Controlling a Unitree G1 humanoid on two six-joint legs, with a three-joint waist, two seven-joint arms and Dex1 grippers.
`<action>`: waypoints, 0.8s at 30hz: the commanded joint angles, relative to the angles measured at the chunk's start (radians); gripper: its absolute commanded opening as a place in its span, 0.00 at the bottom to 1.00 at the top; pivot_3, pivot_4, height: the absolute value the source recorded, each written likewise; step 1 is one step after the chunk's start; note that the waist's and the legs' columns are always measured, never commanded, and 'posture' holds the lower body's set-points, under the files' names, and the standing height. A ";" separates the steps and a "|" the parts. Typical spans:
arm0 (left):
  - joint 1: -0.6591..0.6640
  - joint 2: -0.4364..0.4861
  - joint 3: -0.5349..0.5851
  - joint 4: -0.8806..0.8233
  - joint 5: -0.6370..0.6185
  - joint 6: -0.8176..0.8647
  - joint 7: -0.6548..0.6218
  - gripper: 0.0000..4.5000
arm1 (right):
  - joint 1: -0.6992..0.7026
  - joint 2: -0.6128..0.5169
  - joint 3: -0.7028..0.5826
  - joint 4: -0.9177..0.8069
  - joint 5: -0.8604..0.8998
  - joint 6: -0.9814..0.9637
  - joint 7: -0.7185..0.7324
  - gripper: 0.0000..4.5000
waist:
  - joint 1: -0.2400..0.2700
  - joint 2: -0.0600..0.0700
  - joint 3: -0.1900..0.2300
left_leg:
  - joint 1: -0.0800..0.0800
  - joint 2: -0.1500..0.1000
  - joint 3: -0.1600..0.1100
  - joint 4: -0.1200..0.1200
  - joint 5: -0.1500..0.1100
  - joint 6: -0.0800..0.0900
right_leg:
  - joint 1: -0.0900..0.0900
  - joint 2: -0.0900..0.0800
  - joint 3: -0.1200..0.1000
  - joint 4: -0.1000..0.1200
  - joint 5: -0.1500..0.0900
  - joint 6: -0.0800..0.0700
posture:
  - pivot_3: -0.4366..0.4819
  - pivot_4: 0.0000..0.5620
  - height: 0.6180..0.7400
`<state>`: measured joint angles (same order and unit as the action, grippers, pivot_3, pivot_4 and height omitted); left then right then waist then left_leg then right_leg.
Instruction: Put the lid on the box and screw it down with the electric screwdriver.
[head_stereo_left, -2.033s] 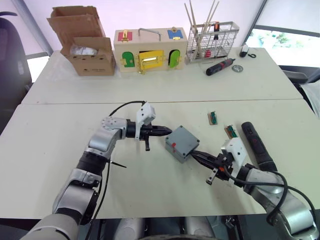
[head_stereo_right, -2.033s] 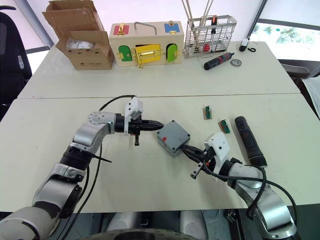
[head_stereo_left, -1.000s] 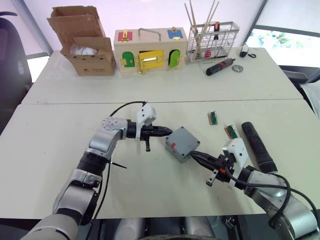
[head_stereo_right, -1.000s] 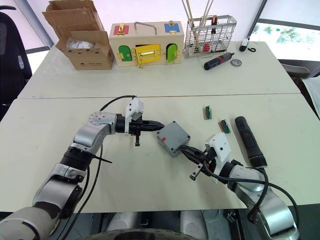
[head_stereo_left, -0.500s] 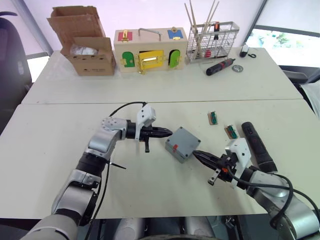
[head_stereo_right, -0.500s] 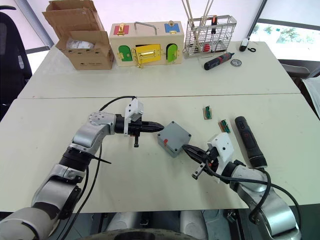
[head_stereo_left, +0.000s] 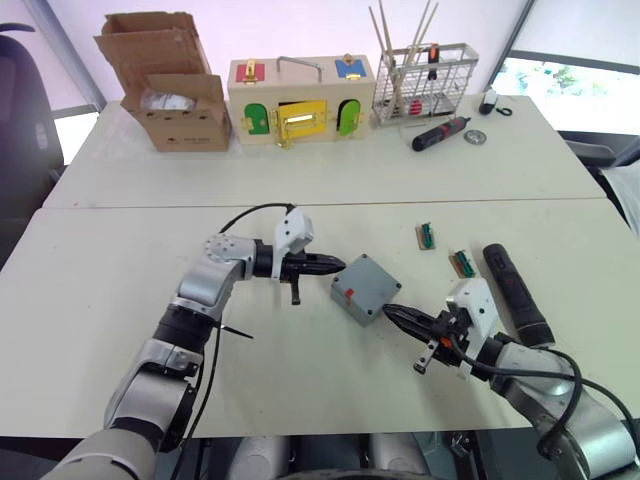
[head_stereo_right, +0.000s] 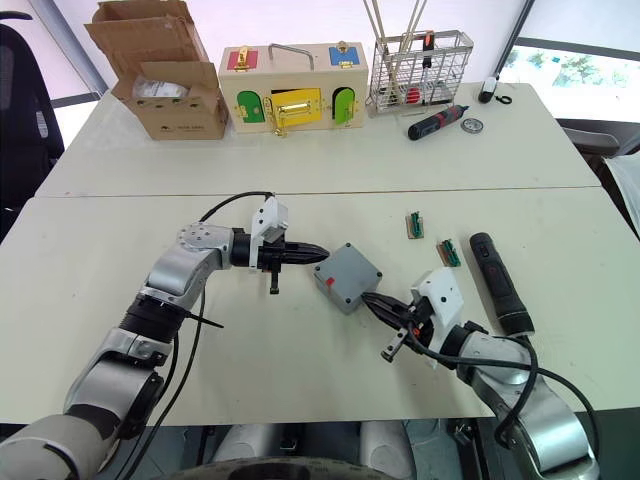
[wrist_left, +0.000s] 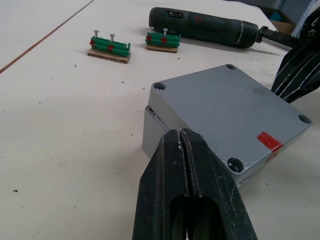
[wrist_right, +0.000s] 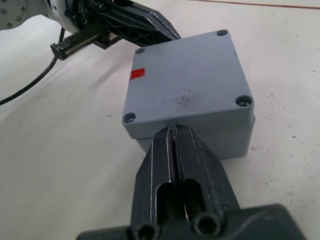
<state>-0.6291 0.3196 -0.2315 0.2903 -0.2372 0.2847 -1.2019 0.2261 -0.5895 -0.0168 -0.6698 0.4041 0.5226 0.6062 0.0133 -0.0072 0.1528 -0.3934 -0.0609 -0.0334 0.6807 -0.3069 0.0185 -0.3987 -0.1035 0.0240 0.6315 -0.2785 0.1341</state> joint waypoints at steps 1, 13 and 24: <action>0.003 -0.016 -0.024 -0.024 -0.001 -0.023 -0.011 0.00 | -0.014 0.011 0.008 -0.023 -0.004 -0.031 -0.003 0.01 | 0.000 0.000 0.000 | 0.000 0.000 0.000 0.000 0.000 0.000 | 0.000 0.000 0.000 0.000 0.000 0.000 | 0.48 0.27 0.98; 0.005 -0.016 -0.021 -0.021 0.003 -0.025 -0.011 0.00 | -0.024 0.018 0.001 -0.006 -0.026 -0.041 -0.004 0.01 | 0.000 0.000 0.000 | 0.000 0.000 0.000 0.000 0.000 0.000 | 0.000 0.000 0.000 0.000 0.000 0.000 | 0.48 0.27 0.98; 0.008 -0.019 -0.027 -0.036 -0.002 -0.017 -0.017 0.00 | -0.026 0.021 -0.006 0.000 -0.028 -0.043 -0.009 0.01 | 0.000 0.000 0.000 | 0.000 0.000 0.000 0.000 0.000 0.000 | 0.000 0.000 0.000 0.000 0.000 0.000 | 0.48 0.27 0.98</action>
<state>-0.6290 0.3147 -0.2313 0.2931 -0.2272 0.2738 -1.1952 0.2185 -0.5794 -0.0083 -0.6583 0.3749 0.5116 0.6040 0.0134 -0.0072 0.1528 -0.3934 -0.0609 -0.0334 0.6807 -0.3068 0.0184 -0.3987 -0.1035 0.0239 0.6315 -0.2785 0.1341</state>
